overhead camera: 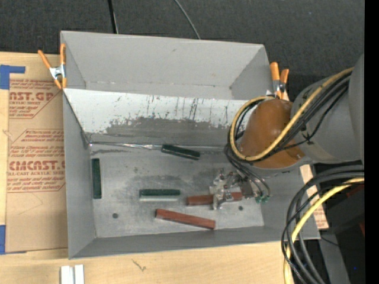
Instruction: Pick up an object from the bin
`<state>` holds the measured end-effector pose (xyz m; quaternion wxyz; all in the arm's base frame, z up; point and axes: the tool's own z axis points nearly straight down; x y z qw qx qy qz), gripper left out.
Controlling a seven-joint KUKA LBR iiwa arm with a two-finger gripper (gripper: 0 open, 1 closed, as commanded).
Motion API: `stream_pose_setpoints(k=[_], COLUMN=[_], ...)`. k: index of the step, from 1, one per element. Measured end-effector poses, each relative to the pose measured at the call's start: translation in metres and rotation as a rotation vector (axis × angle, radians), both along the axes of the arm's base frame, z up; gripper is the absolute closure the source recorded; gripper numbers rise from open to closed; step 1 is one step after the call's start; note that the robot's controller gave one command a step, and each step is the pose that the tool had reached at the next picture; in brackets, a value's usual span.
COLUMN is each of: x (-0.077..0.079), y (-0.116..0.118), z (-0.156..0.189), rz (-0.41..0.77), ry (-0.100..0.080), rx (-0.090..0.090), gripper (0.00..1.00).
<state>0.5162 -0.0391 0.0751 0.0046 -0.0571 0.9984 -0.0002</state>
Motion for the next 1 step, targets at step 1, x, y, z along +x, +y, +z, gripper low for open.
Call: stream_pose_setpoints(k=[1], x=[-0.0221], y=[-0.0092], z=[0.1920], rz=[0.016], ry=[0.009], rx=[0.000], gripper=[1.00])
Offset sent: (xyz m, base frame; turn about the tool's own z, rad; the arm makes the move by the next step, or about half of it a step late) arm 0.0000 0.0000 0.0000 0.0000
